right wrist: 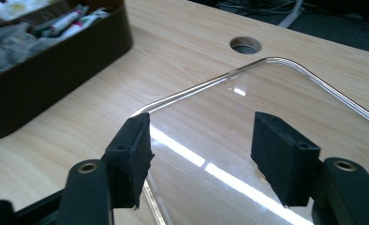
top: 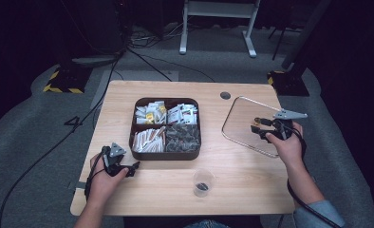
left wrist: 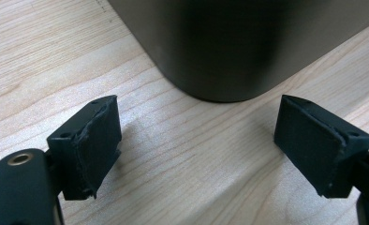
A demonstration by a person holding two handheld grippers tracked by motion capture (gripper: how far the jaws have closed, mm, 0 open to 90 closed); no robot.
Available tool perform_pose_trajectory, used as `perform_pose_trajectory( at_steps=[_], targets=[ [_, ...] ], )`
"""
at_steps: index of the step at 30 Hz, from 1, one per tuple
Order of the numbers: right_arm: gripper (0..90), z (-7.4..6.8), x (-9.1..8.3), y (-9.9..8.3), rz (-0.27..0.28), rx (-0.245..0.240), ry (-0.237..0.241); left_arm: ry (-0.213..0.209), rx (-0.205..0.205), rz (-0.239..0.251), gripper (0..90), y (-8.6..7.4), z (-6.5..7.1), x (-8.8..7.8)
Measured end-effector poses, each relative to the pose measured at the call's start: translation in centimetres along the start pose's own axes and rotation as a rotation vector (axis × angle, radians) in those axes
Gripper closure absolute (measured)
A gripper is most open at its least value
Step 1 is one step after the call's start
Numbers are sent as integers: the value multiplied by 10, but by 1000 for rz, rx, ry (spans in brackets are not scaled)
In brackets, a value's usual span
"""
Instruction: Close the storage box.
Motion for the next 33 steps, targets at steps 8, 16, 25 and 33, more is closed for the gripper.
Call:
perform_pose_trajectory(
  at_steps=[8, 16, 25, 33],
  targets=[
    [354, 26, 32, -7, -30, 32, -74, 2, -5, 3, 155, 0, 0, 0],
    [329, 53, 48, -29, -78, 93, -172, 4, -7, 4, 157, 0, 0, 0],
    [386, 66, 65, -46, -141, 91, -167, 3, -7, 1, 157, 0, 0, 0],
    [520, 68, 67, -46, -127, 45, -135, 11, -10, 2, 158, 0, 0, 0]
  ],
)
Point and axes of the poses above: each handheld gripper's, and its own axes: x roughly forward along the jaws, y roughly out of its top, z roughly to its right, the point moved 6 cm from there along x, roughly forward along the jaws, and after that the axes turned 7 degrees about z, right-handed, at the moved point
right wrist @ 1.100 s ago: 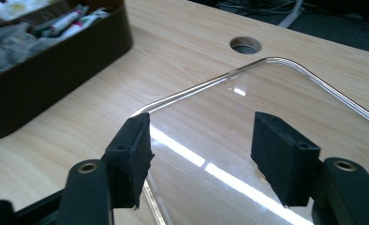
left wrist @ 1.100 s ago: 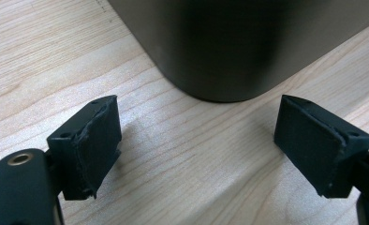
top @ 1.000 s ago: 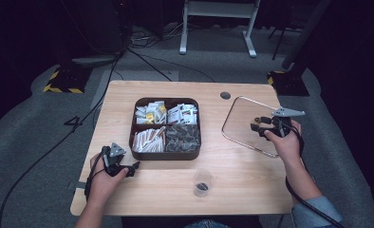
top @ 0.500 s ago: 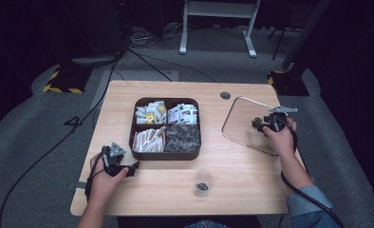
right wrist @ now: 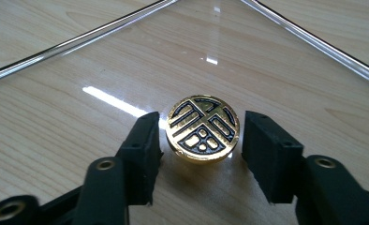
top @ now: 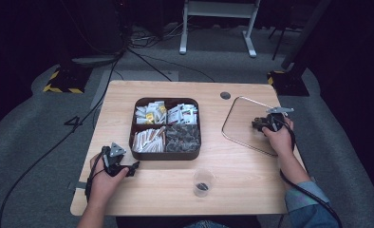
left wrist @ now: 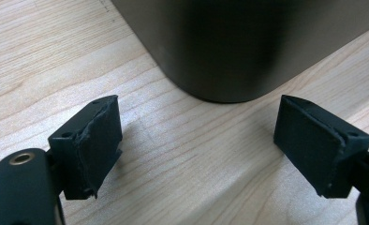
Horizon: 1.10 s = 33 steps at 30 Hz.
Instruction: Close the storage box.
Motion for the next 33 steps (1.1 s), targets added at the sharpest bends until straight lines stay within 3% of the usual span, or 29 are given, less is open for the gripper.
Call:
perform_pose_trajectory(
  at_steps=[4, 7, 13, 17, 20, 33],
  targets=[
    [582, -1, 1, 1, 10, -23, 1, 2, -2, 2, 158, 0, 0, 0],
    [585, -1, 0, 0, 22, -6, 25, 1, -4, 2, 159, 0, 0, 0],
    [587, 0, -4, -1, 36, -9, 27, 4, 1, 2, 159, 0, -1, 0],
    [587, -1, -12, 6, 71, 17, 52, 4, 1, 3, 159, 0, -1, 0],
    [587, -3, -19, 13, 97, 5, 54, 3, -1, 0, 159, 0, -1, 0],
    [587, -25, -45, 35, 172, -12, 103, 2, -2, 1, 155, 1, -1, 2]
  ],
)
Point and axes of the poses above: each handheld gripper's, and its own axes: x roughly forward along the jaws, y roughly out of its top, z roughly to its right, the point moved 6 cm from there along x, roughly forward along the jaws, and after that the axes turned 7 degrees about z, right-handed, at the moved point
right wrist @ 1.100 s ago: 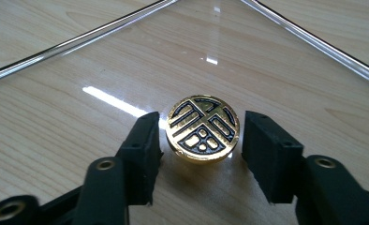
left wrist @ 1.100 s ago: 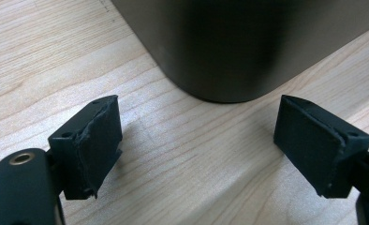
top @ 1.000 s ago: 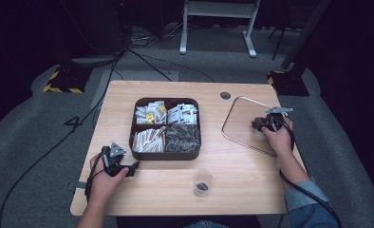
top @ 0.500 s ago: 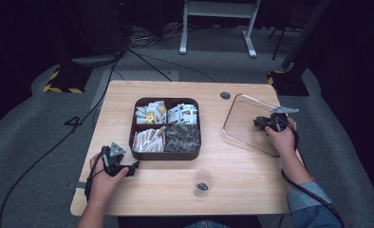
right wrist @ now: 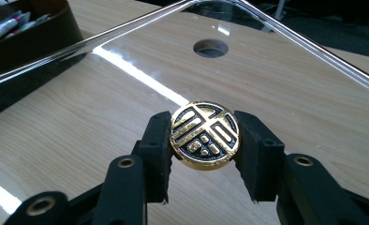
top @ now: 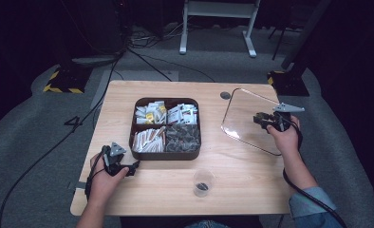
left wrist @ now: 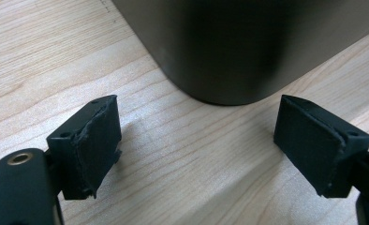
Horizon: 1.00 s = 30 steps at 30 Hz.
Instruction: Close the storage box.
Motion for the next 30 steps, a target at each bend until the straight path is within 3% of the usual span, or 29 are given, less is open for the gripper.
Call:
perform_pose_trajectory(
  at_steps=[10, 20, 30],
  targets=[
    [587, -19, -11, 17, 29, -8, 52, -1, -5, 1, 154, 1, 0, 1],
    [587, -50, -4, 41, -4, -17, 135, -1, -3, 2, 154, 1, 0, 1],
    [587, -98, 13, 80, -46, -78, 184, -1, 1, 1, 155, 1, 0, 1]
  ],
)
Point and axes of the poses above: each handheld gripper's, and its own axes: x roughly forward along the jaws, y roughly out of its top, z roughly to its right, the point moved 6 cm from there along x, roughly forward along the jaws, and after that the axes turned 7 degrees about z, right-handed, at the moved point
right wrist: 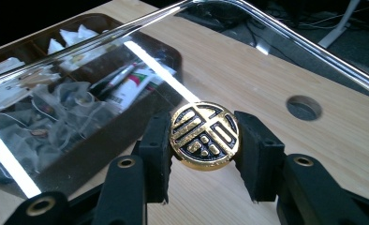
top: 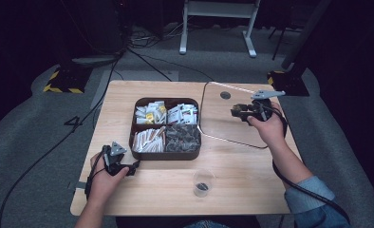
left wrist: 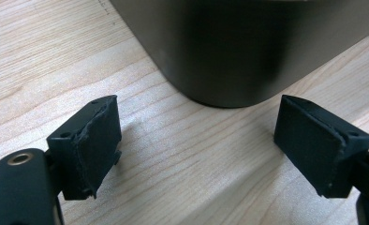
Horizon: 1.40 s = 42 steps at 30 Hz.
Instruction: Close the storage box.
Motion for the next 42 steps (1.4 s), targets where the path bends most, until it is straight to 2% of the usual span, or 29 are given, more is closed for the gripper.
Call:
perform_pose_trajectory(
  at_steps=[4, 7, 15, 21, 24, 29, 30, 33, 36, 40, 42],
  targets=[
    [587, -18, 14, 11, -12, -10, 37, 0, -2, 0, 155, 0, 0, 0],
    [587, -30, 24, 16, -18, -13, 46, -1, -3, 2, 155, 0, 0, 0],
    [587, -54, 47, 26, -35, -40, 81, -5, -3, -5, 154, 0, 0, 0],
    [586, -69, 67, 33, -41, -57, 112, 23, -12, 7, 203, -1, 1, -3],
    [587, -77, 77, 38, -48, -73, 124, 48, 18, 0, 215, 0, 4, -7],
    [587, -92, 93, 44, -57, -89, 130, 30, 21, 13, 215, 1, 10, -13],
    [587, -96, 97, 45, -61, -94, 131, 24, 10, 7, 214, 0, 11, -14],
    [587, -107, 107, 46, -71, -110, 137, 22, 9, -3, 213, -2, 10, -16],
    [587, -118, 118, 48, -82, -121, 143, 14, -7, 9, 214, -2, 9, -18],
    [587, -128, 132, 50, -82, -139, 137, -40, -57, 37, 216, 1, 11, -19],
    [587, -132, 139, 50, -87, -140, 138, -44, -47, 36, 214, 3, 12, -19]
  ],
)
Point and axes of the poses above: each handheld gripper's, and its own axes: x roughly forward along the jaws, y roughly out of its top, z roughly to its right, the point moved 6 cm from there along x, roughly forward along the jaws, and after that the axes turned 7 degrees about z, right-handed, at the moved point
